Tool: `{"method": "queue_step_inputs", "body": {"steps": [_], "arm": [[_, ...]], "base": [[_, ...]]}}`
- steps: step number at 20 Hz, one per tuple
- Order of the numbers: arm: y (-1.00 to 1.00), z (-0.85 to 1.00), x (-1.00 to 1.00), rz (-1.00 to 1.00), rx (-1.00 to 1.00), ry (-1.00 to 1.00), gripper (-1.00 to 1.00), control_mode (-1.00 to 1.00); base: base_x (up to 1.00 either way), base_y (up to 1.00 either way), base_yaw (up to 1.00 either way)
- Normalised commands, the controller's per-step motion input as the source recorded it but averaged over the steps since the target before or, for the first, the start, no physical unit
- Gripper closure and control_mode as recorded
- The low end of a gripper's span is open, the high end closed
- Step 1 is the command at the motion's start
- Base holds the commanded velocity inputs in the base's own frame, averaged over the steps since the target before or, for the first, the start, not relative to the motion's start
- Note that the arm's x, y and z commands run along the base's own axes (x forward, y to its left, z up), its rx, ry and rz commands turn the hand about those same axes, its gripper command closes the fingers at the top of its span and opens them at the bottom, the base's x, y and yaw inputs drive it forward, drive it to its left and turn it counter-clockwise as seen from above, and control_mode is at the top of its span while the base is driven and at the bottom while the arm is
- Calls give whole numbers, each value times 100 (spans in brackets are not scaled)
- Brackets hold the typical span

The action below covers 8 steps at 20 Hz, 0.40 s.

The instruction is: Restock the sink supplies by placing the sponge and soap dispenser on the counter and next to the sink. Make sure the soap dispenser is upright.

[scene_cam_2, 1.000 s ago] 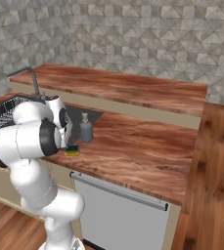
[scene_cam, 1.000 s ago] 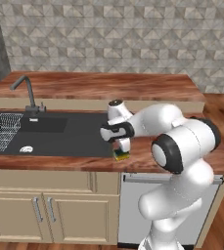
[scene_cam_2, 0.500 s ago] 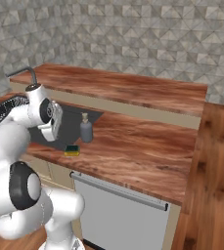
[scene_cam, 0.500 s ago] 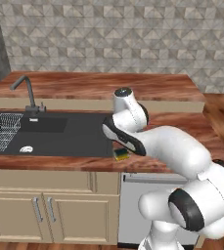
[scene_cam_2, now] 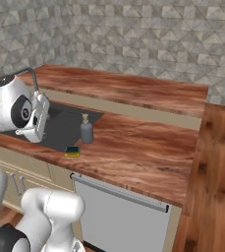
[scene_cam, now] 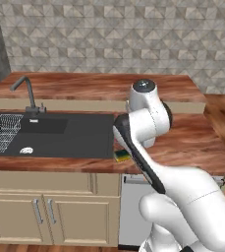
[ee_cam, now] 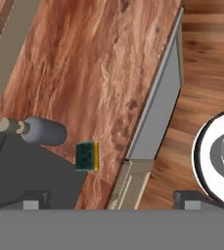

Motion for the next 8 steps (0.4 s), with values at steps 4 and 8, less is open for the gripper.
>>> {"method": "queue_step_inputs", "body": {"steps": [4, 8], "arm": [[-42, 100, -76, 0, 0, -5, -100, -100], [-58, 100, -54, 0, 0, -6, -100, -100]], "base": [[0, 0, 0], [0, 0, 0]]}}
